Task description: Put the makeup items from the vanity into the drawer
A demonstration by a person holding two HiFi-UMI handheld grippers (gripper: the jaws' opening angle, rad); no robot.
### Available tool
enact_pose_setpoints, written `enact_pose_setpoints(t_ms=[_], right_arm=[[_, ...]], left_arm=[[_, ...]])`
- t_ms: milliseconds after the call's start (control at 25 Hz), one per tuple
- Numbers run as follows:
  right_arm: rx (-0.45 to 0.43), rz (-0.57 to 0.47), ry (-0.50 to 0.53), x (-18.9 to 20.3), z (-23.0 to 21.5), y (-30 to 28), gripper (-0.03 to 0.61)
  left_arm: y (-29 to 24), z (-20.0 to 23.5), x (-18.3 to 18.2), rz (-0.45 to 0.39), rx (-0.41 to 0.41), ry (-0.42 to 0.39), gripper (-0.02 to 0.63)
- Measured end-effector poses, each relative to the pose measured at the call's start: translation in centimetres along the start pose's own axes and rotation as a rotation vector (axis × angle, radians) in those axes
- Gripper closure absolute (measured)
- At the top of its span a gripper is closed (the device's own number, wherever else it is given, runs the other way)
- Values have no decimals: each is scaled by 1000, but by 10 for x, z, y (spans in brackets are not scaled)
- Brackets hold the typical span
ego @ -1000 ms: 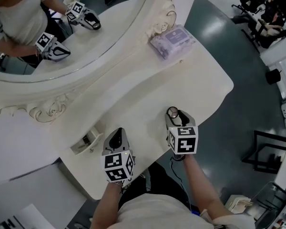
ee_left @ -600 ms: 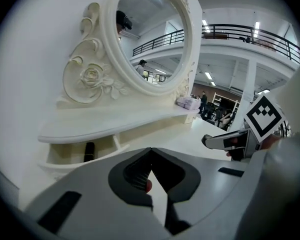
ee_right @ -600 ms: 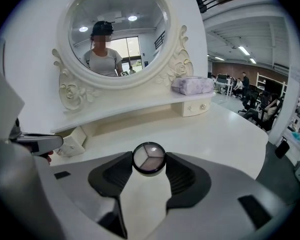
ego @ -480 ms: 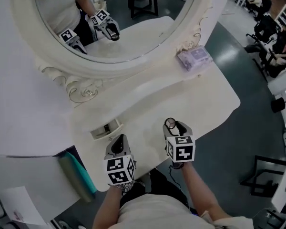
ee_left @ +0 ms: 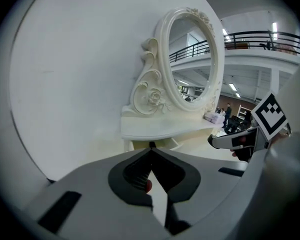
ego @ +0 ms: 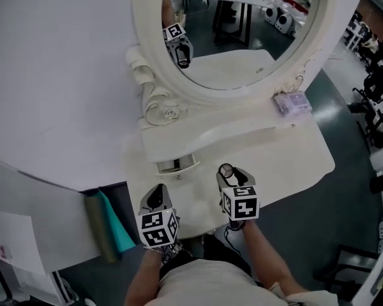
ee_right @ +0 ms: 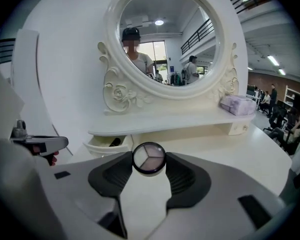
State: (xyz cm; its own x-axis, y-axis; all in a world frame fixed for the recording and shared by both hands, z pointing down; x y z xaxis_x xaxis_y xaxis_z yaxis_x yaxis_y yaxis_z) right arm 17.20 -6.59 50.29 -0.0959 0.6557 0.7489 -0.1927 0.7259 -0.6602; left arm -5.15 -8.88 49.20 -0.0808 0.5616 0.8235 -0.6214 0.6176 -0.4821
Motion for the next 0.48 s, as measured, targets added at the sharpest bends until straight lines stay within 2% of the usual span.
enact_pose_setpoints(t_ms=[480], right_arm=[[-144,-21,135,-23,73,-6,364]], left_arm=[[42,44,0,-79,-122,78,609]])
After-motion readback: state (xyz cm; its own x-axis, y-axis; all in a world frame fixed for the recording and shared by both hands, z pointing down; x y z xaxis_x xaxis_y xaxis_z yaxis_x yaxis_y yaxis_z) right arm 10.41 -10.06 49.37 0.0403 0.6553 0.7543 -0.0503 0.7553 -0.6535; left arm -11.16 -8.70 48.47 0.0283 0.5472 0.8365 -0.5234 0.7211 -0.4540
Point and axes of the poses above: the fingertips, and each gripper's own axes: y backward along the fingers, z to its left, x out of its underside, the point moved 3 cm from there along y, backward along the fingers, and after that the axes turned 14 degrees about x, right-handed, at the moved point
